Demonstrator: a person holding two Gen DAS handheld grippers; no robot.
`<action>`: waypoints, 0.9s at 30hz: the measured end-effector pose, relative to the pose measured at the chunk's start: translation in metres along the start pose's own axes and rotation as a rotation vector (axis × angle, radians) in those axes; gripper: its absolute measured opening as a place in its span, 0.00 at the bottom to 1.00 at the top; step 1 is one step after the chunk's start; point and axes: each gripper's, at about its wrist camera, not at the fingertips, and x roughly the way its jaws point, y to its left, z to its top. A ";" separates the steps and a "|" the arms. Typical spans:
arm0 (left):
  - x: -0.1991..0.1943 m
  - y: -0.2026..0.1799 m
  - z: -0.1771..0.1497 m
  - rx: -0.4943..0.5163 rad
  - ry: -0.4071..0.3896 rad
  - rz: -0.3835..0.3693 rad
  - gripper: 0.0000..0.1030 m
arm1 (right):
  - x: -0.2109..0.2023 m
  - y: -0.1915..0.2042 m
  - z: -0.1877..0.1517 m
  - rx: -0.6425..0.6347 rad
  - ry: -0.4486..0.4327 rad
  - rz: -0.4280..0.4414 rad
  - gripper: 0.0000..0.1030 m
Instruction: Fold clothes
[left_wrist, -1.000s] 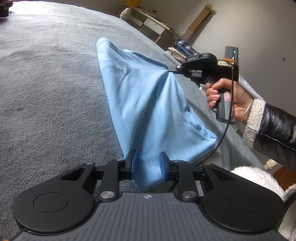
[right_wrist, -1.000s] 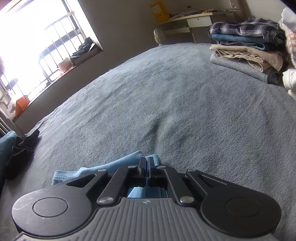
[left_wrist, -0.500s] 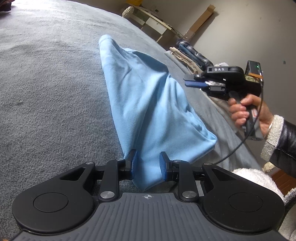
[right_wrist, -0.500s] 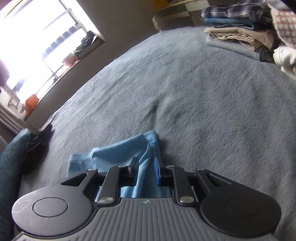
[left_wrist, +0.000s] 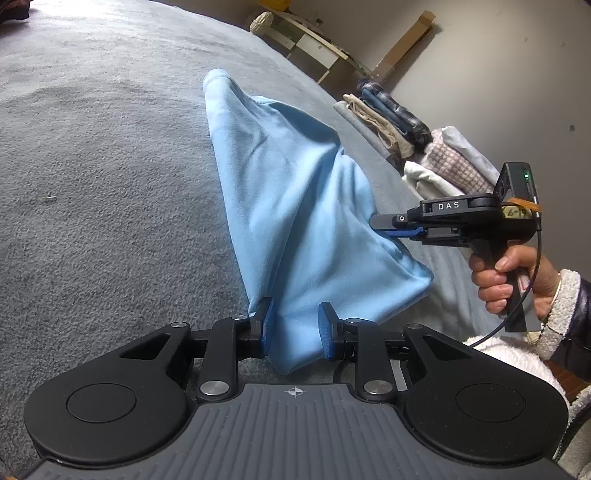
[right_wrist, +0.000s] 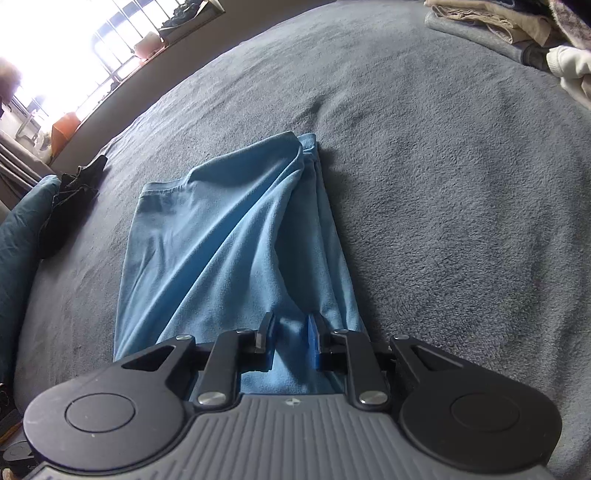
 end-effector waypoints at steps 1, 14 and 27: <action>0.001 -0.001 0.000 -0.001 0.000 0.001 0.24 | 0.001 0.001 0.000 -0.010 -0.004 -0.005 0.18; -0.001 -0.001 0.001 -0.003 0.008 -0.012 0.25 | -0.026 -0.002 -0.011 0.033 -0.092 -0.057 0.03; 0.001 -0.002 0.002 -0.015 0.007 -0.011 0.25 | -0.052 -0.032 -0.020 0.189 -0.121 0.011 0.24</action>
